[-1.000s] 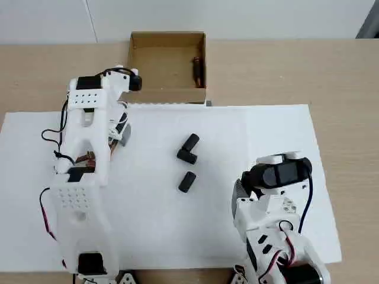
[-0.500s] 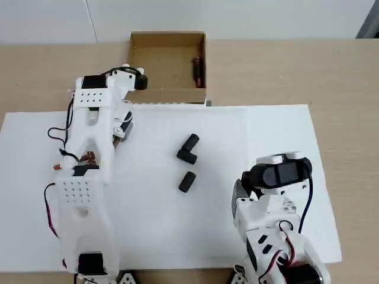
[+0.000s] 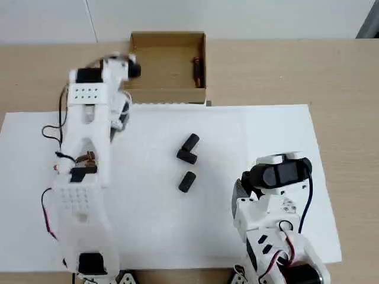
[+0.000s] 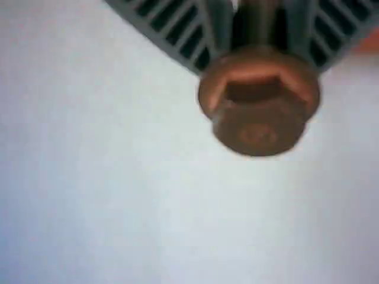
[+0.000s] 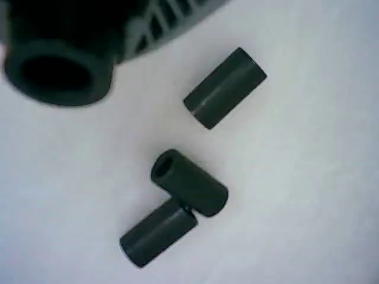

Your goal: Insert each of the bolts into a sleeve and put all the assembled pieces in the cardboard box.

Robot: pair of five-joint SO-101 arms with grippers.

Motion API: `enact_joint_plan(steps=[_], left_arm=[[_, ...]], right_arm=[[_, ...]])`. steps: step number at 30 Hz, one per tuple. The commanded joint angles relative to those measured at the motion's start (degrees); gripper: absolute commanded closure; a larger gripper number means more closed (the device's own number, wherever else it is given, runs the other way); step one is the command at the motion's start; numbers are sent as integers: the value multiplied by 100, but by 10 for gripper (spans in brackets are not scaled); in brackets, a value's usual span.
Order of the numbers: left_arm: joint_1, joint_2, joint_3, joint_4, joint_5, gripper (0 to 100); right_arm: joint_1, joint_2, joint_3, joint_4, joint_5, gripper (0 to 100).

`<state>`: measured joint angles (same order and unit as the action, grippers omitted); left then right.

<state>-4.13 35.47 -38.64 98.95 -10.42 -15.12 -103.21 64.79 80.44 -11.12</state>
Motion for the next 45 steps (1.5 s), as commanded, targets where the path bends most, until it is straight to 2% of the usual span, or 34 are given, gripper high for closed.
enact_joint_plan(steps=[1, 19, 28, 37, 40, 45], left_arm=[[352, -1275, 84, 141, 70, 995], [1266, -5099, 2457, 132, 97, 995], [1257, -7200, 4242, 97, 97, 995], [1248, -9521, 6448, -642, 97, 995], [1248, -10347, 7204, -993, 123, 995], [1248, -11323, 8040, -1327, 844, 995]], right_arm=[[-13, -4, -53, -136, 0, 996], [-13, -4, -44, -136, 18, 996], [-13, -4, -35, -136, 35, 996], [-22, -4, -26, -101, 44, 996], [-277, -4, -18, -92, 44, 996], [-892, -4, 97, -136, 44, 996]])
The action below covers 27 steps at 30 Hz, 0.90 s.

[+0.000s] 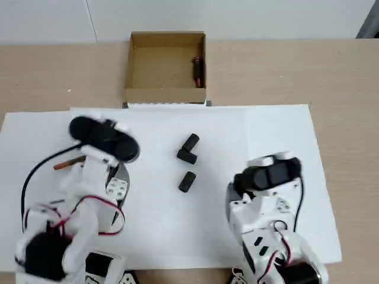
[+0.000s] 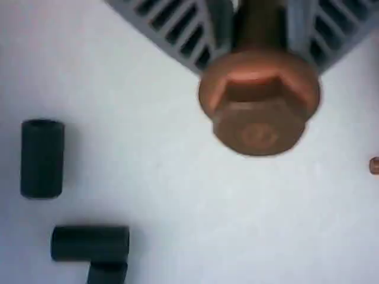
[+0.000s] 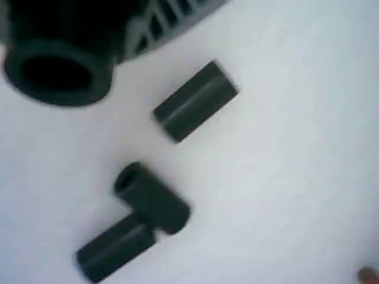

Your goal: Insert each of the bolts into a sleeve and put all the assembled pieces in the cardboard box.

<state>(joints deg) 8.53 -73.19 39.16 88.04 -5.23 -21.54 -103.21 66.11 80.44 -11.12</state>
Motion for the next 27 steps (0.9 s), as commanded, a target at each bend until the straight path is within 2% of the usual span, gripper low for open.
enact_joint_plan(steps=[1, 7, 12, 17, 21, 27], left_arm=[[-18, -554, 382, -255, 404, 995], [-18, -1143, 971, -598, 862, 995], [-18, -2075, 1675, -1178, 1187, 995], [-9, -3174, 2519, -1433, 1310, 995], [26, -3059, 2448, -1459, 1354, 995], [35, -3095, 2642, -1829, 2453, 995]], right_arm=[[-330, -4, -35, -136, 44, 996], [-602, 13, -26, -136, 62, 996], [-971, 4, 70, -189, 501, 996], [-1244, -4, 352, -716, 853, 996], [-1385, -4, 738, -1341, 1266, 996], [-1736, -4, 1310, -2220, 1644, 996]])
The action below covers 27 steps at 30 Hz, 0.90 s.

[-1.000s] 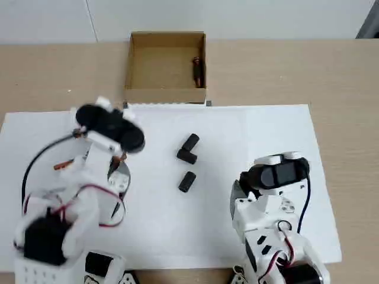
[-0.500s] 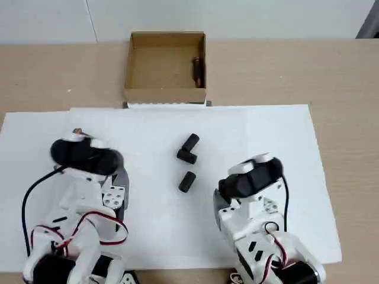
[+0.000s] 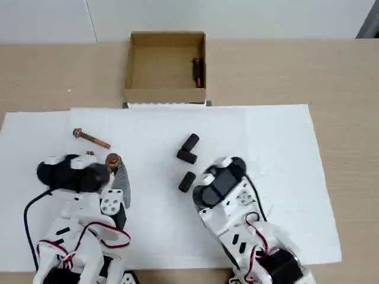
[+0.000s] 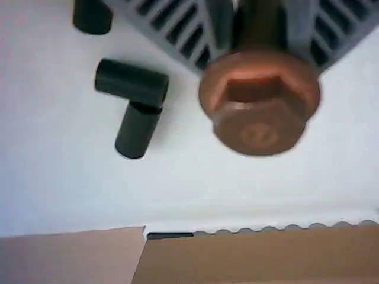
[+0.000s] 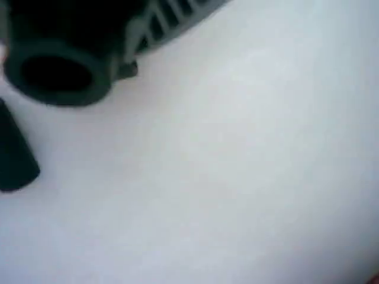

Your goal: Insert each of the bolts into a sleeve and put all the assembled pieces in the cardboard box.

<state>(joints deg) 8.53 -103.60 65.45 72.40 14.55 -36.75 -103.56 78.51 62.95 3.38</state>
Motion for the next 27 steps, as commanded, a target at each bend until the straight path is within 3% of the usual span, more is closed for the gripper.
enact_joint_plan(steps=[1, 8, 14, 19, 27], left_arm=[[44, -53, 66, -334, 589, 995], [44, -53, 541, -1169, 835, 994], [123, -44, 602, -1626, 2268, 994], [844, -44, 602, -1618, 2286, 994], [1081, -44, 602, -1626, 2620, 994]], right_arm=[[-330, 31, 141, -602, 246, 996], [-743, 31, 440, -1130, 440, 996], [-1024, 31, 448, -1138, 440, 996], [-1130, 31, 457, -1385, 422, 996], [-1138, 31, 484, -1420, 396, 996]])
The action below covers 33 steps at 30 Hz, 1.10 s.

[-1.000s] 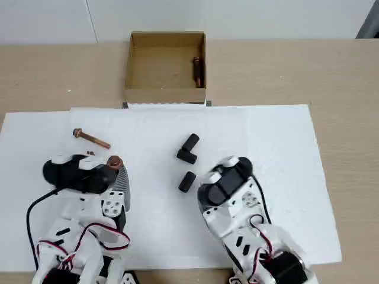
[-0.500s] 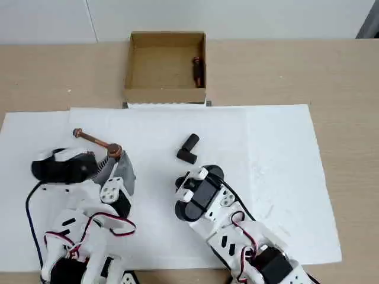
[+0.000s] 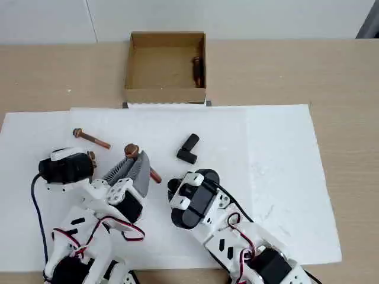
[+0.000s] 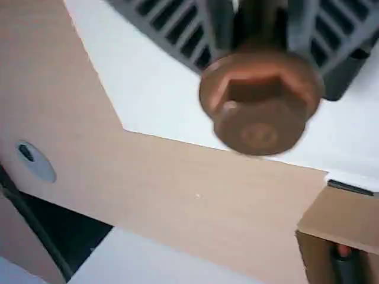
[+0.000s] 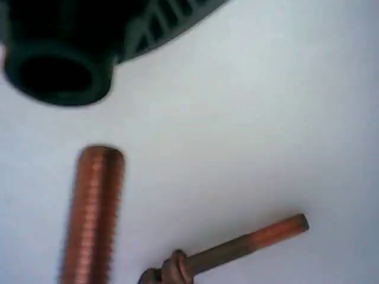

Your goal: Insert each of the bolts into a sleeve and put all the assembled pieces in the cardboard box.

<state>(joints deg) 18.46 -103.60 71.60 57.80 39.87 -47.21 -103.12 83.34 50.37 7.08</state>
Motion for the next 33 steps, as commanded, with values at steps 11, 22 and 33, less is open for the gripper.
enact_joint_plan(steps=[11, 22, 33], left_arm=[[132, -53, -22, -422, 167, 994], [360, -53, -22, 88, 167, 994], [853, -35, 92, 70, 149, 994]], right_arm=[[-268, -13, 158, -374, 62, 996], [-251, -13, 158, -400, 70, 996], [-251, -13, 158, -400, 70, 996]])
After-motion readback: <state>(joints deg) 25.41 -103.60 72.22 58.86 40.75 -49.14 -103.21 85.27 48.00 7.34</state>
